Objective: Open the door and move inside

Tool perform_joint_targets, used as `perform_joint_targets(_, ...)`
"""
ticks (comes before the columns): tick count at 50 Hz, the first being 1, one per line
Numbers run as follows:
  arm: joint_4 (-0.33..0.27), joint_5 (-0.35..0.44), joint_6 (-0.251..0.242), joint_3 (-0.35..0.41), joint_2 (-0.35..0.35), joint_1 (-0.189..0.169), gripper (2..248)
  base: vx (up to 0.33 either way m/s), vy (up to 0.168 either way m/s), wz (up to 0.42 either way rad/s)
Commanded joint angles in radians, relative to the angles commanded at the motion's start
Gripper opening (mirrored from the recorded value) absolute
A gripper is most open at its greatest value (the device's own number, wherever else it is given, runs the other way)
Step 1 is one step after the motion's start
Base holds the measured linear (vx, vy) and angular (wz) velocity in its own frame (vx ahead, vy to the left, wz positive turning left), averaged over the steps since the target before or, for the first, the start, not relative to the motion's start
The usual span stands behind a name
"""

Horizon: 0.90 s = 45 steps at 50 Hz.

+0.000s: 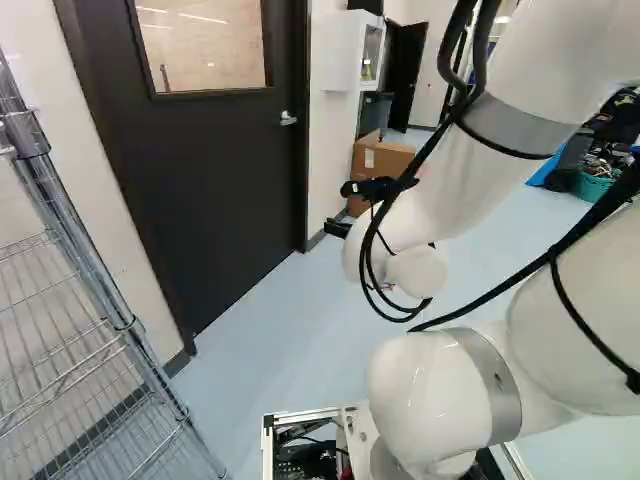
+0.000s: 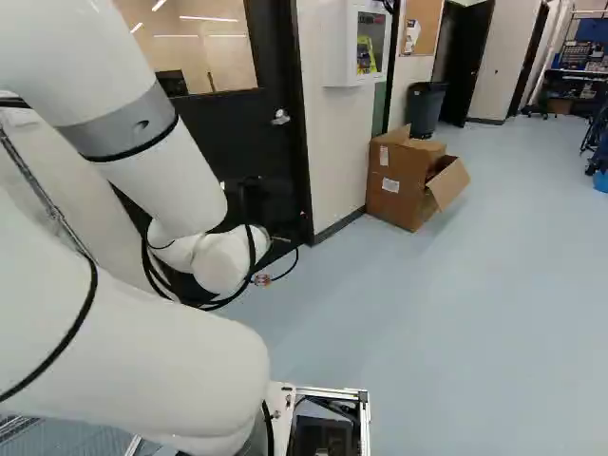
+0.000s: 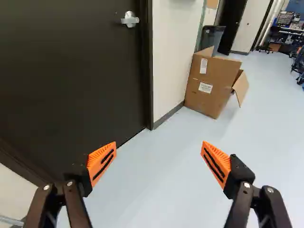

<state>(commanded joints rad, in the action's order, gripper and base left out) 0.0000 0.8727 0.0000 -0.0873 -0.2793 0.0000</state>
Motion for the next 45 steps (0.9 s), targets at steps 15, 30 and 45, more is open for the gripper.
perform_joint_targets(15, 0.0, 0.0, 0.0, 0.0, 0.0, 0.0, 247, 0.111, 0.001, -0.001)
perform_joint_targets(30, 0.0, 0.0, 0.0, 0.0, 0.0, 0.0, 247, 0.133, -0.012, 0.001)
perform_joint_targets(45, 0.0, 0.0, 0.0, 0.0, 0.0, 0.0, 247, 0.137, -0.038, 0.004)
